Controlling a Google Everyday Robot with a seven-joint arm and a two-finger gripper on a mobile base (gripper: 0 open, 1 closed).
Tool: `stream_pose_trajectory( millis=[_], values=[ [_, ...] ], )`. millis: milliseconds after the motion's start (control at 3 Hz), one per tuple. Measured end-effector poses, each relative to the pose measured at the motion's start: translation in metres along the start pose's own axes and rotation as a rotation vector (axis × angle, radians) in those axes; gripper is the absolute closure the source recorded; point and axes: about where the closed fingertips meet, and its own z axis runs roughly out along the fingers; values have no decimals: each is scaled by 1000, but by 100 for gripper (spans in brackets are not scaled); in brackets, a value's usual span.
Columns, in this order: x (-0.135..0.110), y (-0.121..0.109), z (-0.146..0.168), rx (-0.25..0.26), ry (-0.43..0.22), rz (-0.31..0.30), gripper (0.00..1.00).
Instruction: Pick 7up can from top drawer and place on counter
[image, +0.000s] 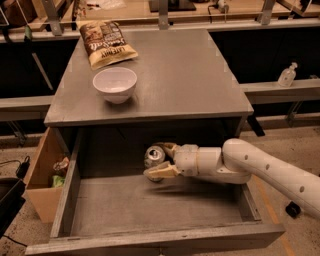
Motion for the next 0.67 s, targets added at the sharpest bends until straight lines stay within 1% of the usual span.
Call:
stream_pose_trajectory(
  millis=[333, 667],
  values=[
    [1, 2, 3, -6, 0, 1, 69],
    [1, 3, 5, -9, -1, 0, 92]
  ],
)
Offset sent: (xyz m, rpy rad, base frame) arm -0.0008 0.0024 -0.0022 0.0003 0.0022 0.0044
